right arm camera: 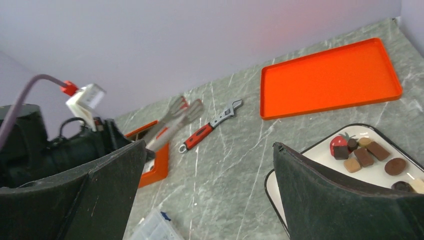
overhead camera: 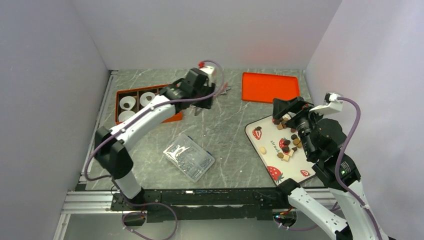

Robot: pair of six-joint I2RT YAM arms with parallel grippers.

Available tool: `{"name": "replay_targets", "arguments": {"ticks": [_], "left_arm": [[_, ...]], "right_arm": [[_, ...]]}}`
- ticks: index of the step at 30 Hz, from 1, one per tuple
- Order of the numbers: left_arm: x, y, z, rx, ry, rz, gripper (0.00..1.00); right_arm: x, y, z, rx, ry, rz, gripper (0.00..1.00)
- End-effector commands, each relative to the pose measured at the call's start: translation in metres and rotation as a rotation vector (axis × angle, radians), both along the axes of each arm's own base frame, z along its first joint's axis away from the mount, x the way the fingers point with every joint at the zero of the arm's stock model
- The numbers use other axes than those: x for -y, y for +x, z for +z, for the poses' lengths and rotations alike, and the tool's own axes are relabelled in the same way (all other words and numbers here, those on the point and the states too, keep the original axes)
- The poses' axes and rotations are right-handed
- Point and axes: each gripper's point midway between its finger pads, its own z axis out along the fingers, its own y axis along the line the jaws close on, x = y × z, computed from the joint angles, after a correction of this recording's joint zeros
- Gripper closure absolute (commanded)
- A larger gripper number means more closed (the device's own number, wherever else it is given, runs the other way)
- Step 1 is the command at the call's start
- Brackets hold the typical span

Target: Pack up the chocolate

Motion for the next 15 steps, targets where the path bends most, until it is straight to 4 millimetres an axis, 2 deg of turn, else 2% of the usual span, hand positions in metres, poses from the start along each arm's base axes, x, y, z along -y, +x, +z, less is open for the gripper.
{"name": "replay_targets", "arguments": {"ticks": [1, 7, 15], "left_arm": [[0.075, -0.003, 0.028, 0.087, -0.075, -0.183, 0.49], [0.147, -0.019, 0.007, 0.044, -0.048, -0.336, 0.49], [0.211, -0.039, -0.017, 0.029, -0.045, -0.498, 0.49]], "right_arm": [[0.018, -0.007, 0.022, 0.062, 0.038, -0.073, 0.00], [0.027, -0.012, 0.025, 0.060, 0.027, -0.105, 0.00], [0.038, -0.022, 0.029, 0.069, 0.024, -0.133, 0.00]]}}
